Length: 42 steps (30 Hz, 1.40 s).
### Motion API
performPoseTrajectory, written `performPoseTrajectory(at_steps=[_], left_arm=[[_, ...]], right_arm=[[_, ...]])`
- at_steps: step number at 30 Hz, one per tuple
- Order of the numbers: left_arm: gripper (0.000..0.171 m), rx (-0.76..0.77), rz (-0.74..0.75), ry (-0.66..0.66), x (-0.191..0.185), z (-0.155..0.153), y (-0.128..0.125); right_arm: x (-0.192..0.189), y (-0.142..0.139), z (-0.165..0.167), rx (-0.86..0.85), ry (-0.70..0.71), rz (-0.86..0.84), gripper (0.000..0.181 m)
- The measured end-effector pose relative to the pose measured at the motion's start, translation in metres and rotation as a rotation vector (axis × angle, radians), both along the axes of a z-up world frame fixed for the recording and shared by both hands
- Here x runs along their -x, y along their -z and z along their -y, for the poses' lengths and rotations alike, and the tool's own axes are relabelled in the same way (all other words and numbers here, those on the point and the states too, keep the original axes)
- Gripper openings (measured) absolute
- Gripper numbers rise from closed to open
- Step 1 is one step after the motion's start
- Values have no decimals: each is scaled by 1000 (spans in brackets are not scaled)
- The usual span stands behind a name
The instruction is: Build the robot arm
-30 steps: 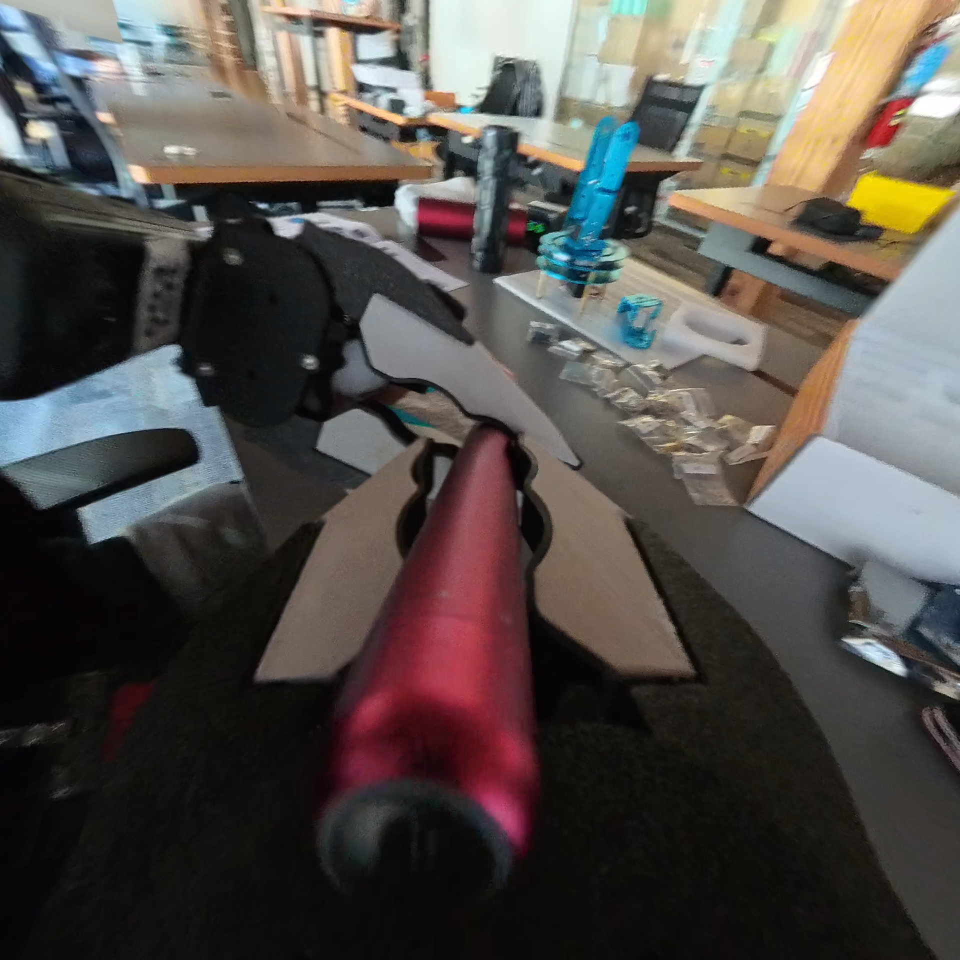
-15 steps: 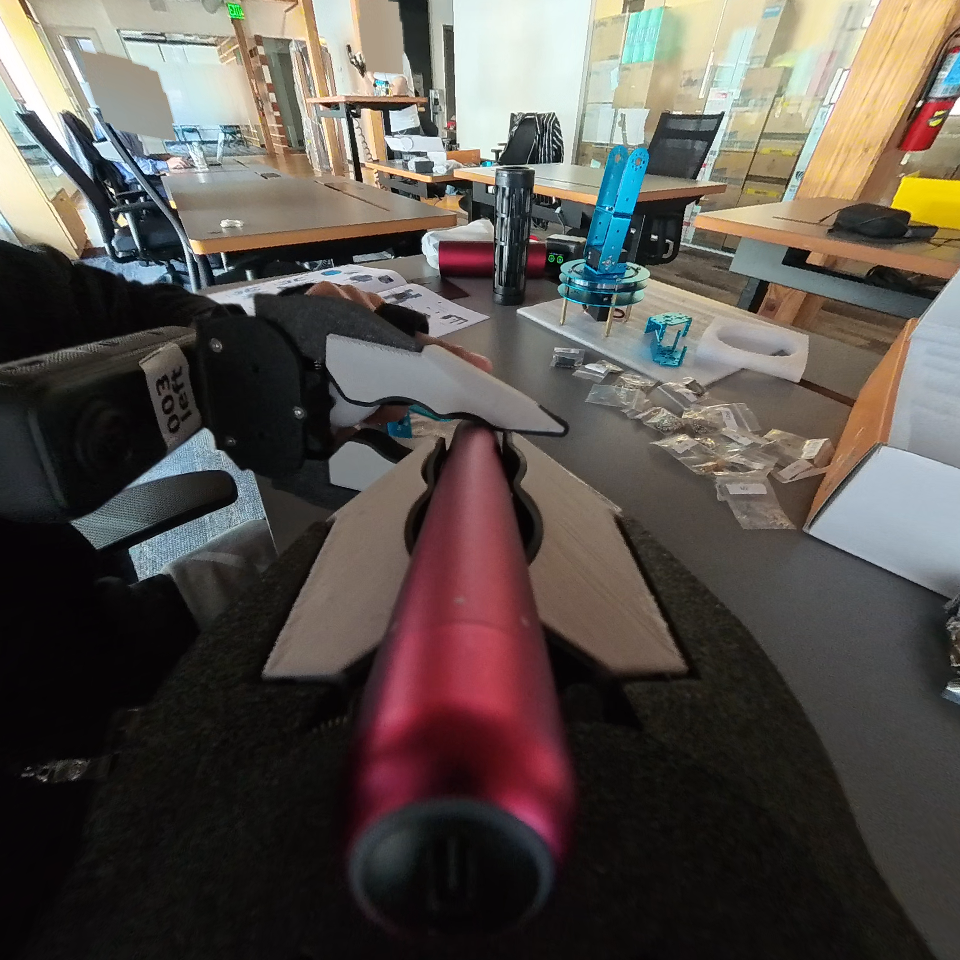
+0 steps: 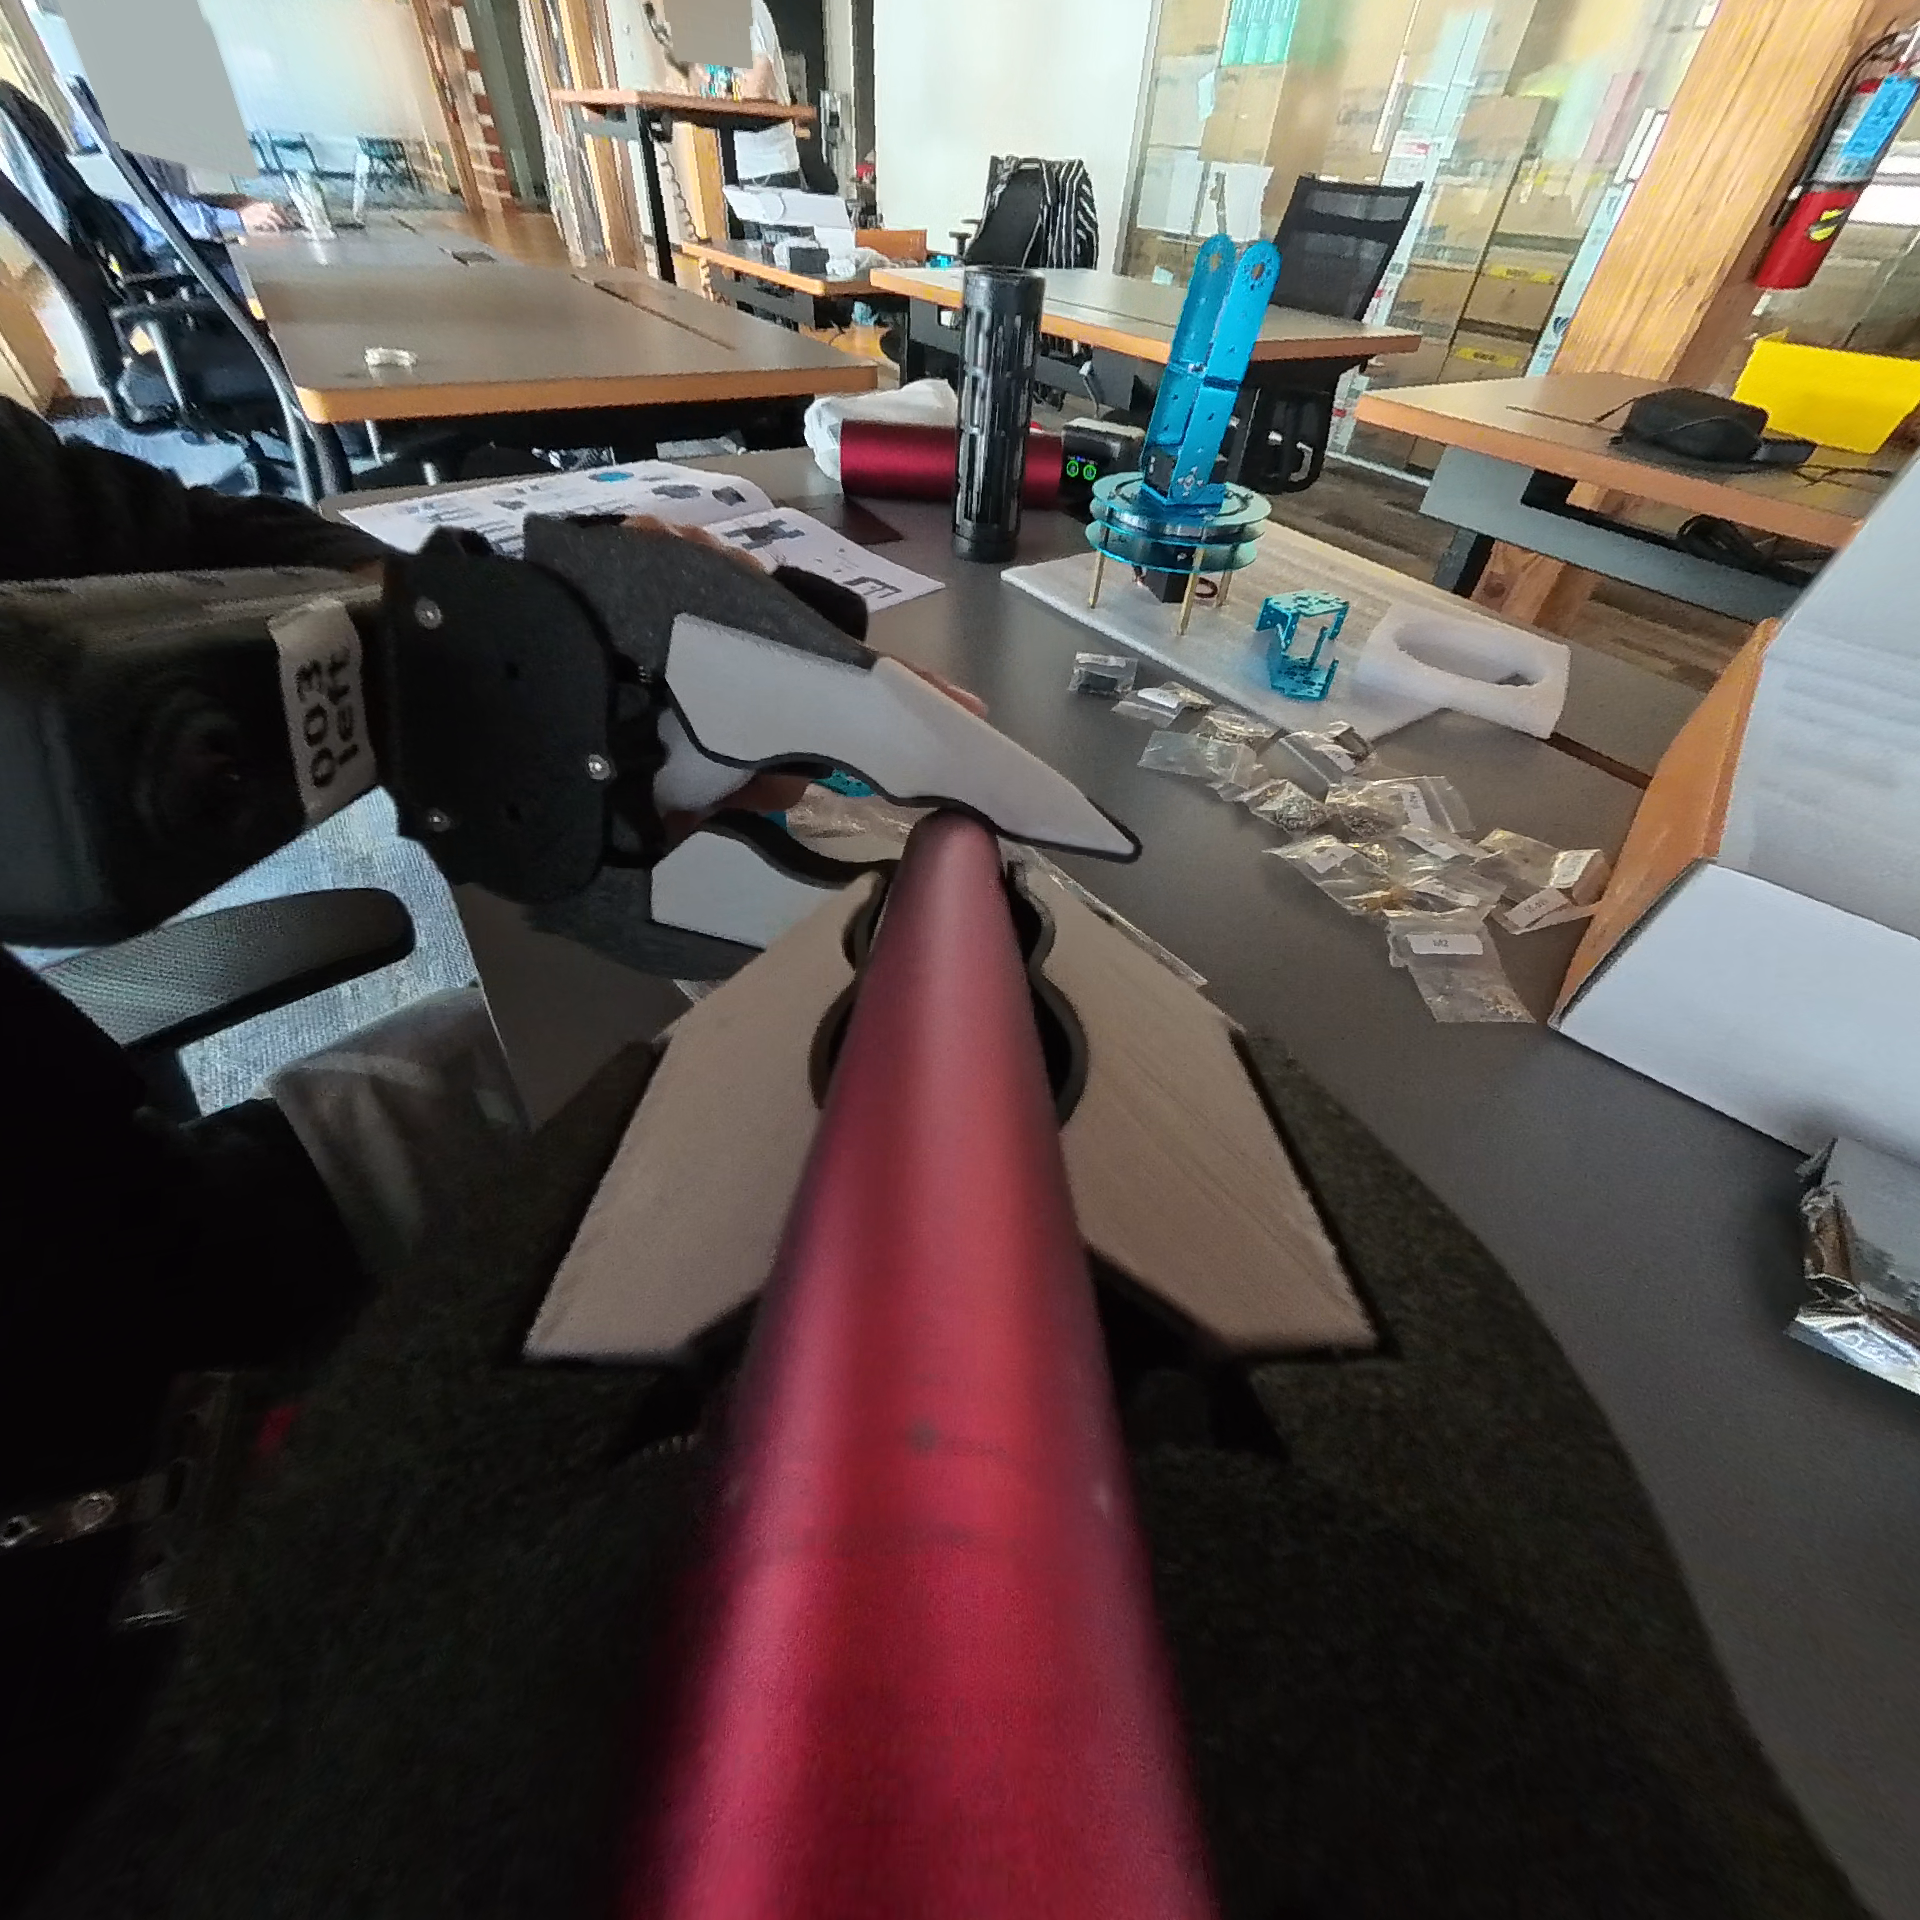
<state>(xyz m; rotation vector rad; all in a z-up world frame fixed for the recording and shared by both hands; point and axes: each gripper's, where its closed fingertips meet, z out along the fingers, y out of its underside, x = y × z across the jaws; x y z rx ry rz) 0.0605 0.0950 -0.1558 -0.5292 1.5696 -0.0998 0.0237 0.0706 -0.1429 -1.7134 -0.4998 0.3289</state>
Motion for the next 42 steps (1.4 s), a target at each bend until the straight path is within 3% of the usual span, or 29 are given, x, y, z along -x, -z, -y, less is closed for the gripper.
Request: performPoseTrajectory(at_steps=[12, 19, 25, 30, 32, 36, 39, 42], left_arm=[[14, -66, 26, 3, -1, -1, -8], [12, -138, 13, 24, 0, 3, -3], [13, 7, -142, 146, 5, 12, 9], [13, 256, -386, 295, 22, 27, 24], [13, 397, -570, 412, 37, 40, 34], [13, 674, -979, 569, 68, 50, 40], [13, 901, -1264, 639, 88, 56, 34], [13, 1007, -1451, 676, 96, 56, 30]], right_arm=[[-2, -3, -2, -92, -25, 14, 22], [-1, 2, 2, -39, -65, -126, 21], [3, 4, 6, -77, -78, -115, 24], [11, 0, 12, -203, -122, 43, 30], [23, 2, 19, -238, -196, 128, 33], [34, 12, 18, -237, -216, 293, 26], [39, 4, 19, -292, -216, 301, 24], [38, 3, 17, -323, -197, 314, 25]])
